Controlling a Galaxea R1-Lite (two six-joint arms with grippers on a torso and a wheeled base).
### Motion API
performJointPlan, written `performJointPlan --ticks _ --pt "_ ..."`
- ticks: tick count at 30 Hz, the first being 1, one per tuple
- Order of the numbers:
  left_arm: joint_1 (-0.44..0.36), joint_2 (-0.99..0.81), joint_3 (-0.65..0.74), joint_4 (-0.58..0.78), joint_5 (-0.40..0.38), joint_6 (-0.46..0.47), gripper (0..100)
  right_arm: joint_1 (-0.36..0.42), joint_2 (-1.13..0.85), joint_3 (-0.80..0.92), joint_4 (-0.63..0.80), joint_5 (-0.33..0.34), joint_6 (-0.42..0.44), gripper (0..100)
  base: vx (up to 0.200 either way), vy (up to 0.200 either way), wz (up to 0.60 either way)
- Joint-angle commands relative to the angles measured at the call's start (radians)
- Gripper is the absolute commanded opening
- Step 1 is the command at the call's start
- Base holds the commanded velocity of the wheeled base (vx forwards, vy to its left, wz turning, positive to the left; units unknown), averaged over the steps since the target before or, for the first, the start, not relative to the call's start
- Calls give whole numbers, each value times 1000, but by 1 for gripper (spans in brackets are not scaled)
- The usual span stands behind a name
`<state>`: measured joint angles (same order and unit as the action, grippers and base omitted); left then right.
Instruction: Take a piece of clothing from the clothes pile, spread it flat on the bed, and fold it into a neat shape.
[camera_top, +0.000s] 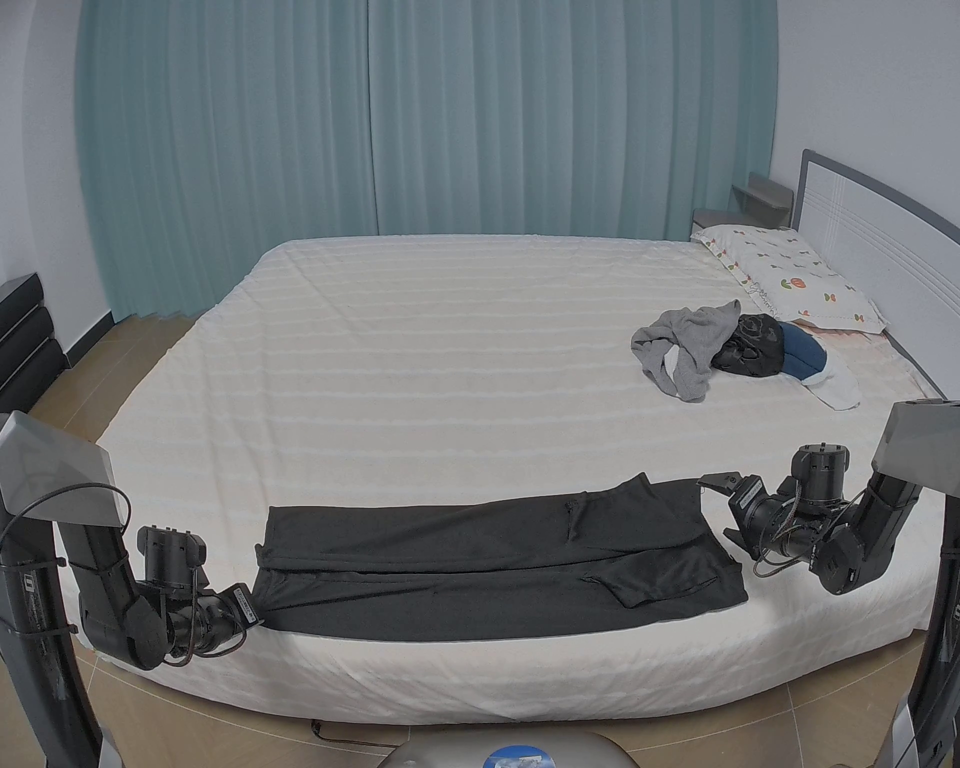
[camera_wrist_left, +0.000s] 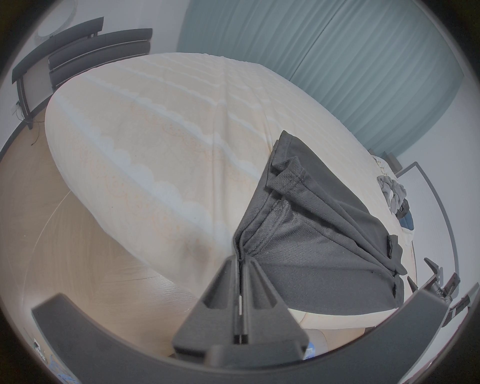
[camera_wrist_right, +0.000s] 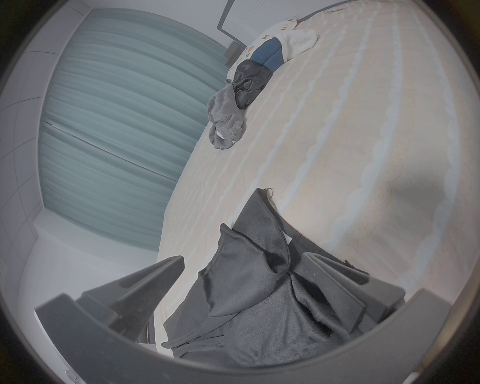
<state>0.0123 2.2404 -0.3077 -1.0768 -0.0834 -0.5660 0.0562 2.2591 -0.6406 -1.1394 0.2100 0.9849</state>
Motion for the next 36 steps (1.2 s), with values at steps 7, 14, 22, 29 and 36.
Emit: performJointPlan --ticks 7,14,22,29,36 --pt "1 -4 2 -3 1 0 100 1 0 1 0 0 0 100 0 0 0" --pt "29 -116 -1 1 -10 -6 100 -2 -1 1 0 2 0 100 0 0 0" --pt "29 -151 -151 57 -32 -5 100 -1 5 4 0 3 3 100 0 0 0" --pt "0 -74 -341 233 -111 32 100 -2 14 6 1 22 8 100 0 0 0" --pt "14 -2 -380 241 -194 261 100 2 14 10 1 31 9 100 0 0 0"
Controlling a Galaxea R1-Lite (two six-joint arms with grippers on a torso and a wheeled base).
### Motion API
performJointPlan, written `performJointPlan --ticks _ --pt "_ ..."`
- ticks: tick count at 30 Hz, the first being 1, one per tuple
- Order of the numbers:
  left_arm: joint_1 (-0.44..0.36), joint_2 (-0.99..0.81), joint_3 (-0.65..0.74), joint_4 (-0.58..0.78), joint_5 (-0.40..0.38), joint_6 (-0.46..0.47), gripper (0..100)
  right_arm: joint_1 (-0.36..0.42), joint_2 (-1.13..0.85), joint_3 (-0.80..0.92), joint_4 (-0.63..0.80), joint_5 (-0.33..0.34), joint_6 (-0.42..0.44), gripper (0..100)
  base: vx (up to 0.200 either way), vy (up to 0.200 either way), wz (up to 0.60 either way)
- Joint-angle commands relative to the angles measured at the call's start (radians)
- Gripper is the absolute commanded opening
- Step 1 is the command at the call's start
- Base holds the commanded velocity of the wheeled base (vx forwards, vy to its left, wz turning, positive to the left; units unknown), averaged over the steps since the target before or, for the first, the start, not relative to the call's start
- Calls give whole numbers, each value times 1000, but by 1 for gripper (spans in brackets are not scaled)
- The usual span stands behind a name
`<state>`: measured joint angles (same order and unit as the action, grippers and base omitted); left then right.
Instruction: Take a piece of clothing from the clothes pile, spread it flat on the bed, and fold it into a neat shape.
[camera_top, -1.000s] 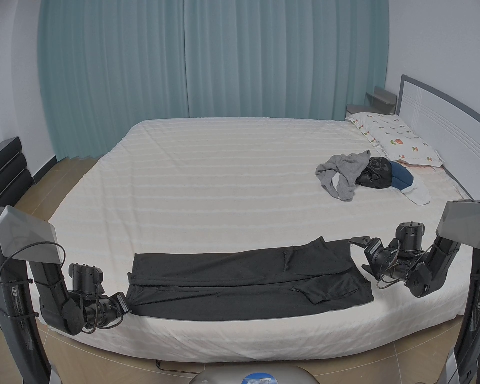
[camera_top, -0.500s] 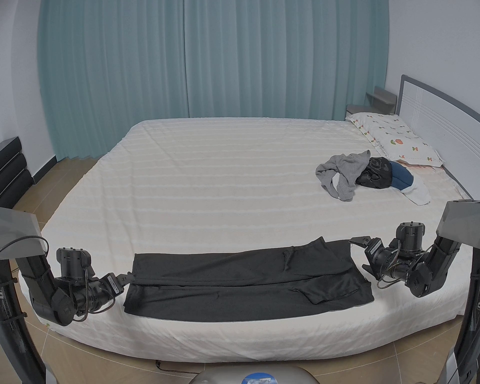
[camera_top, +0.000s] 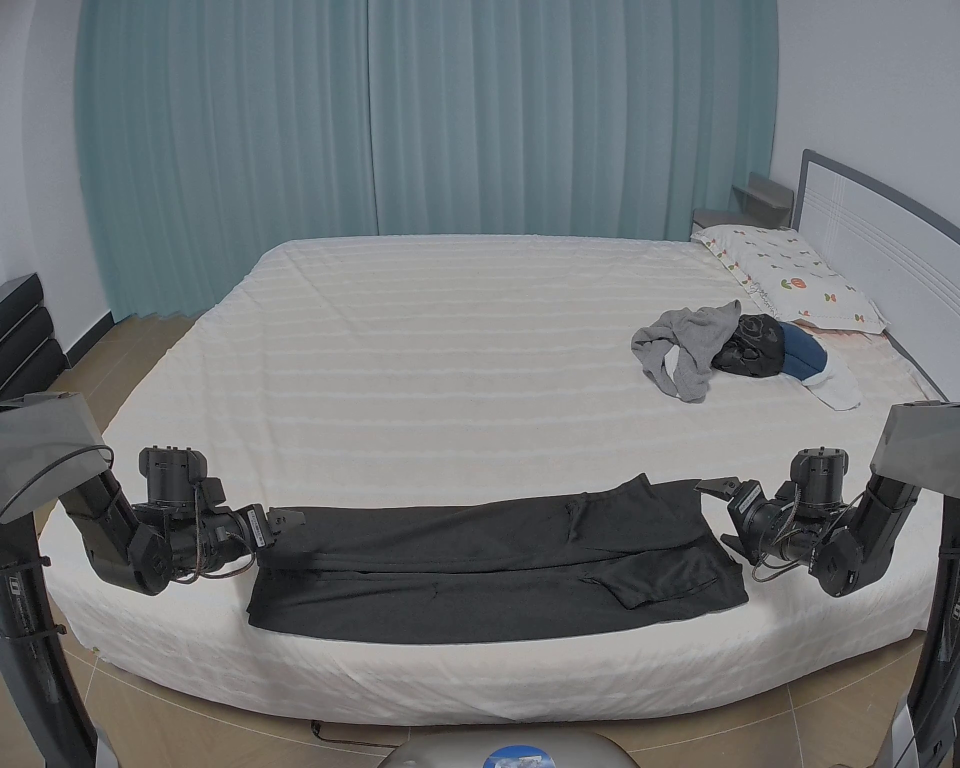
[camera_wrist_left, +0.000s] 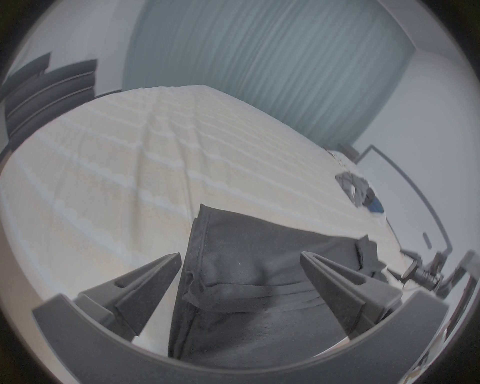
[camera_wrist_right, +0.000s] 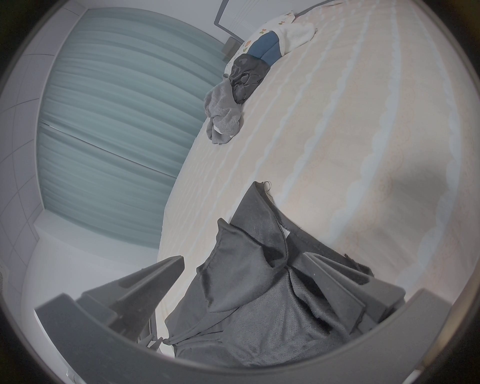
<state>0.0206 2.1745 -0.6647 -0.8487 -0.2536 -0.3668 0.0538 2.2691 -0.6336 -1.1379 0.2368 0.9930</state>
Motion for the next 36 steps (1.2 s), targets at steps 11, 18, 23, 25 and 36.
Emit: performJointPlan --ticks 11,18,23,25,36 --pt "16 130 -29 0 -15 108 100 8 12 -1 0 6 0 100 0 0 0" --pt "12 131 -29 3 -15 106 100 4 12 -8 0 6 0 100 0 0 0" --pt "-5 131 -21 3 -12 101 100 6 12 -6 0 6 0 100 0 0 0" --pt "-8 131 -24 5 -12 101 100 6 10 -6 0 6 0 100 0 0 0" --pt "-7 120 -18 2 -9 100 0 0 9 -8 0 6 0 100 0 0 0"
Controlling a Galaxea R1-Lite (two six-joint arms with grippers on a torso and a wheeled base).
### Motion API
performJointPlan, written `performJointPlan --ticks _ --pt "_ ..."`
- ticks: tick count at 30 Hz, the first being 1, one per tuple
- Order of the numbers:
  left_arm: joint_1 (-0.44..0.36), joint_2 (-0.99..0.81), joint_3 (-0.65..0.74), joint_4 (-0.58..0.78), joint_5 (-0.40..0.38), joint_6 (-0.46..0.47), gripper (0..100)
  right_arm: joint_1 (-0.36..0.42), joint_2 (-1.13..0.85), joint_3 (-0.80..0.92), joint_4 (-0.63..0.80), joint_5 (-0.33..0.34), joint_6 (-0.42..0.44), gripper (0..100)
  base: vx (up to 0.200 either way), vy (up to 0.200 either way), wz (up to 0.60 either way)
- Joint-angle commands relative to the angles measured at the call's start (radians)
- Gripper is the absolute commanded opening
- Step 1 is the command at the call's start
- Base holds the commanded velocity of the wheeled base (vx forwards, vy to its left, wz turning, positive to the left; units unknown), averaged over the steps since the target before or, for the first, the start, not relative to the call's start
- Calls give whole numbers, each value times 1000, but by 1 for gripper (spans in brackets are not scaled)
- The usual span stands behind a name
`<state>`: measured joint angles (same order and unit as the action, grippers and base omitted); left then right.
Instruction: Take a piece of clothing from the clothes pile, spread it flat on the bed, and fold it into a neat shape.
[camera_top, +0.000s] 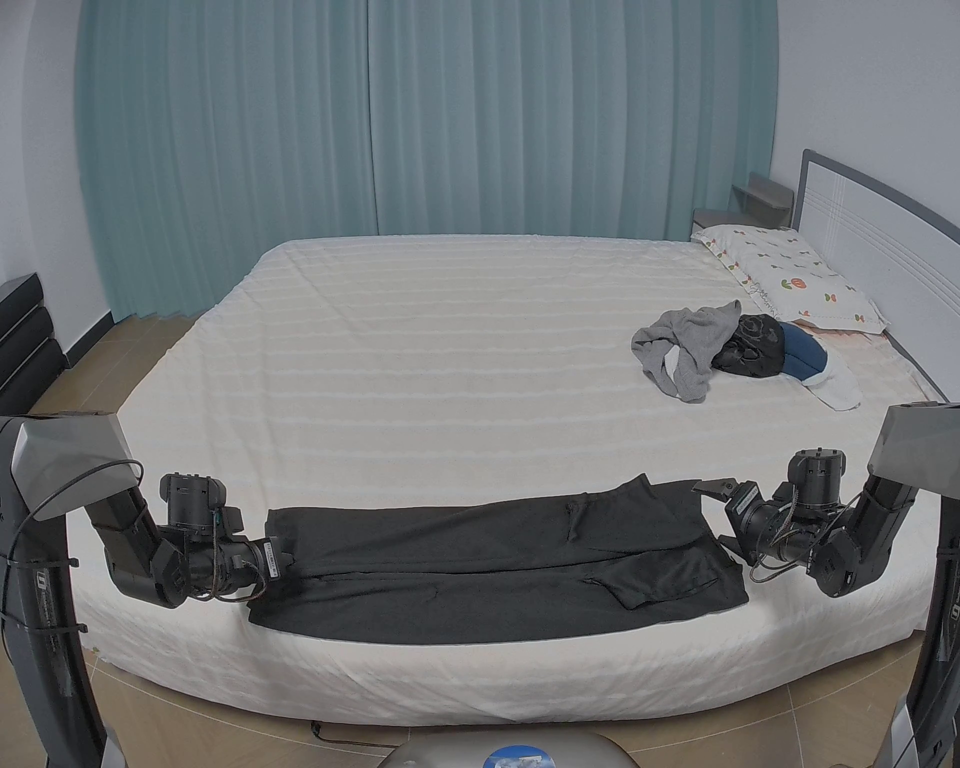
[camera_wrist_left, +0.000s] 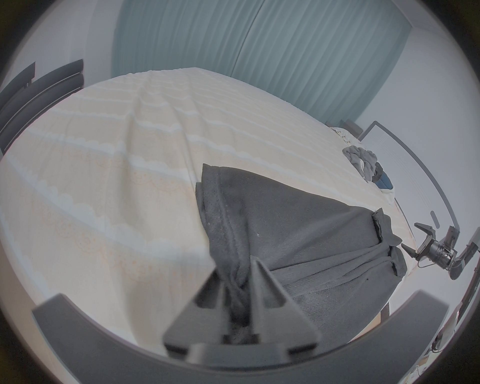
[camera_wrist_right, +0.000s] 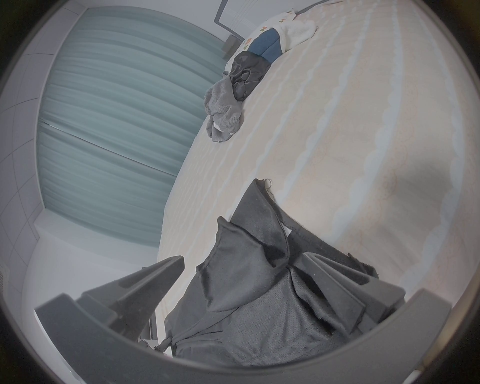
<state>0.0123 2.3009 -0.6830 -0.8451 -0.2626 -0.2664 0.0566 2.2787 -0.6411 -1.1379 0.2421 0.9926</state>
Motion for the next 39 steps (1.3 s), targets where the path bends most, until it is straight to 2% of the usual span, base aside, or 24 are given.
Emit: performJointPlan --ticks 1,29,32,35,39 --pt "1 -8 0 -2 0 -2 0 -3 -1 0 0 0 0 100 0 0 0" --pt "0 -15 -23 -2 2 -8 0 -9 -10 -2 0 2 0 100 0 0 0" --pt "-12 -21 -24 -2 3 -36 0 -9 -11 0 0 2 1 100 0 0 0" --pt "-41 -61 -24 0 19 -116 0 -11 -15 0 0 0 1 100 0 0 0" --pt "-61 -89 -15 0 23 -143 0 -11 -16 0 0 0 1 100 0 0 0"
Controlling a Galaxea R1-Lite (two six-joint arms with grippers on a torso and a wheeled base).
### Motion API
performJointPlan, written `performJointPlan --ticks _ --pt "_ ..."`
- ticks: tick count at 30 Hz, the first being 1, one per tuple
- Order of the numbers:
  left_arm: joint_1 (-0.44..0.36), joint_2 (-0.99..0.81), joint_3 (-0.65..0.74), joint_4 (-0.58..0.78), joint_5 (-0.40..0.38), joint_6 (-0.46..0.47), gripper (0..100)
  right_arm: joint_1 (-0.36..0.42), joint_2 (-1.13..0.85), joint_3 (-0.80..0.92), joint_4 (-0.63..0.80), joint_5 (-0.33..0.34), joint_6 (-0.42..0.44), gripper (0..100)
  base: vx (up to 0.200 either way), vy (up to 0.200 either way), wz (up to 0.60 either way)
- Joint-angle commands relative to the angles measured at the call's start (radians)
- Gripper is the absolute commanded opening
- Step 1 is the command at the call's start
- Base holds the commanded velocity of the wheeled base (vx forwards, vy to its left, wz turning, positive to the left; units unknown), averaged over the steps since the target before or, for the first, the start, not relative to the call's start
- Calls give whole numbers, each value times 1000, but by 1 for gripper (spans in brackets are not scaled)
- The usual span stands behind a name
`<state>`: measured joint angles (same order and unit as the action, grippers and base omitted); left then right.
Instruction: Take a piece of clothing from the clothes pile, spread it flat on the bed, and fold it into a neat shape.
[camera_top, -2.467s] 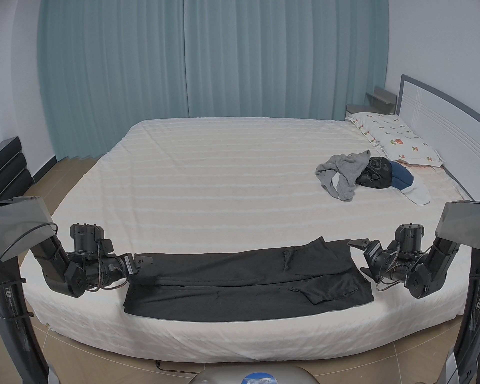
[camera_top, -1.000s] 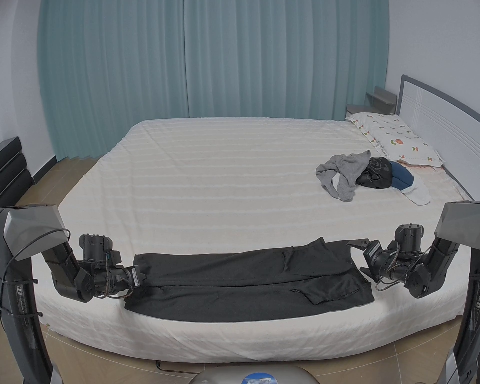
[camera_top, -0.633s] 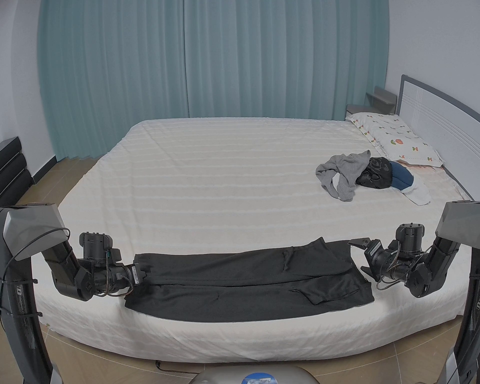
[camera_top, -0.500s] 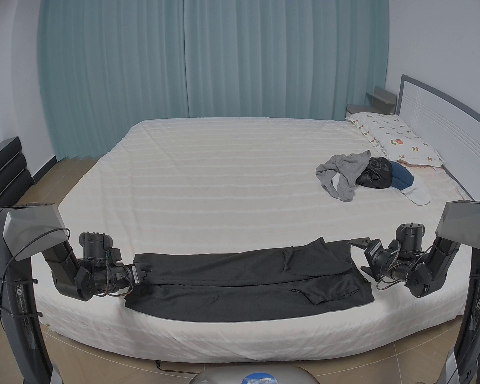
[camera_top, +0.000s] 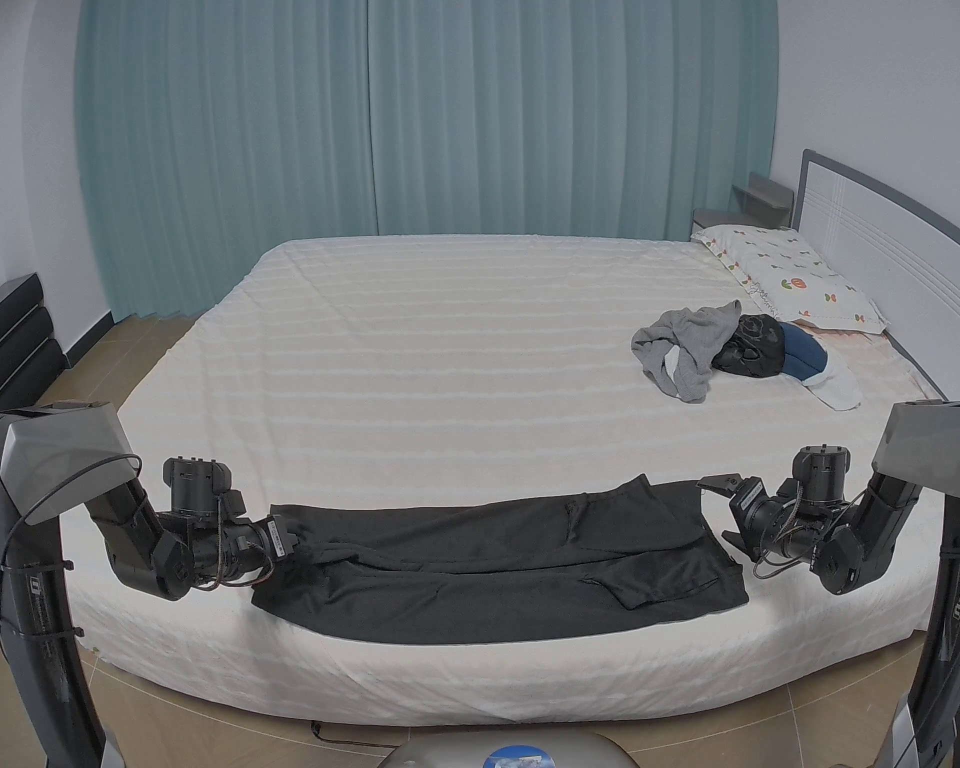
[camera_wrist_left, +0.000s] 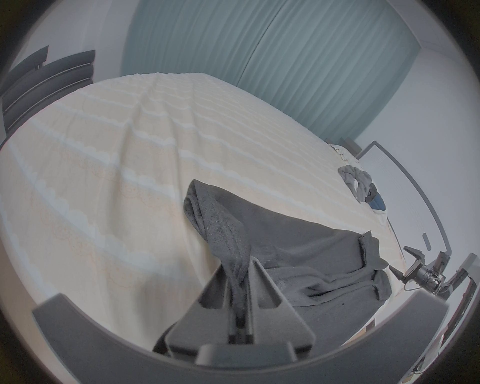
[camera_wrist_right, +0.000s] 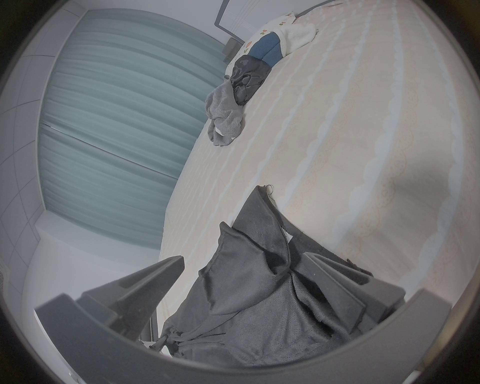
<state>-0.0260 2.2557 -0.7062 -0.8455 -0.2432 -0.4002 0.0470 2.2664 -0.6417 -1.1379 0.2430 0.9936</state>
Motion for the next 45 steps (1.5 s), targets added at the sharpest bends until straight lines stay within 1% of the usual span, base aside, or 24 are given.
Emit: performJointPlan --ticks 1,9,14,20,26,35,38,45 --pt "-23 -44 10 -1 5 -9 0 -1 -4 0 0 1 2 100 0 0 0" --pt "-29 -41 7 -1 8 -12 0 -1 -4 0 0 1 3 100 0 0 0" --pt "-35 -48 13 -1 12 -46 0 -1 -4 0 0 1 3 100 0 0 0" --pt "-25 -59 8 0 13 -51 0 -1 -4 0 0 1 5 100 0 0 0" --pt "-9 -47 8 3 55 -51 0 -3 -5 0 -2 1 5 100 0 0 0" --pt "-3 -45 25 -1 55 -54 0 -4 -5 0 -2 1 5 100 0 0 0" --pt "-3 -45 24 -1 55 -60 0 -6 -5 0 -2 -1 5 100 -200 0 0" --pt "-2 -31 2 -9 55 -74 0 -9 -5 -1 -2 1 5 100 0 0 0"
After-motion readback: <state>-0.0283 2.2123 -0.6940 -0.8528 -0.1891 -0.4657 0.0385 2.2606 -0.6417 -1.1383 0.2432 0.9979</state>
